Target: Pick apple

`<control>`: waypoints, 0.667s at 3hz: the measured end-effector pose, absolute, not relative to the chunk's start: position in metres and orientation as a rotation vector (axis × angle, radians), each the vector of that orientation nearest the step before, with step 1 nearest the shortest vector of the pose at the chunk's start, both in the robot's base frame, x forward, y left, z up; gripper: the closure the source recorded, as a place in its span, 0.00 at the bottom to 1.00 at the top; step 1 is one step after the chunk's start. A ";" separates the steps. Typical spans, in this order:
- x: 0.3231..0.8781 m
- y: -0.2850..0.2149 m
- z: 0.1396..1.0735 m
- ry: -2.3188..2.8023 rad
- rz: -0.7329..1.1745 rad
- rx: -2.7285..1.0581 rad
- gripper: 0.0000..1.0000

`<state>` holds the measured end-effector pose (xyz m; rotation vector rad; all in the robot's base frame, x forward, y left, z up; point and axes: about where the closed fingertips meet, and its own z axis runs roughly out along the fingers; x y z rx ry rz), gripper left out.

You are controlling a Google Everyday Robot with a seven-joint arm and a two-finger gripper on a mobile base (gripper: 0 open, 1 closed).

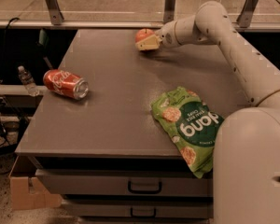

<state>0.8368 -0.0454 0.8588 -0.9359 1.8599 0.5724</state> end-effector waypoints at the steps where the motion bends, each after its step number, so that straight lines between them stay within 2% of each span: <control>1: 0.819 -0.041 0.880 1.798 0.638 -0.960 0.79; 2: 0.775 -0.032 0.911 1.698 0.750 -1.032 1.00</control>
Offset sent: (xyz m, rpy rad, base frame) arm -0.1279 0.0171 0.0963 0.2016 -0.0788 0.3371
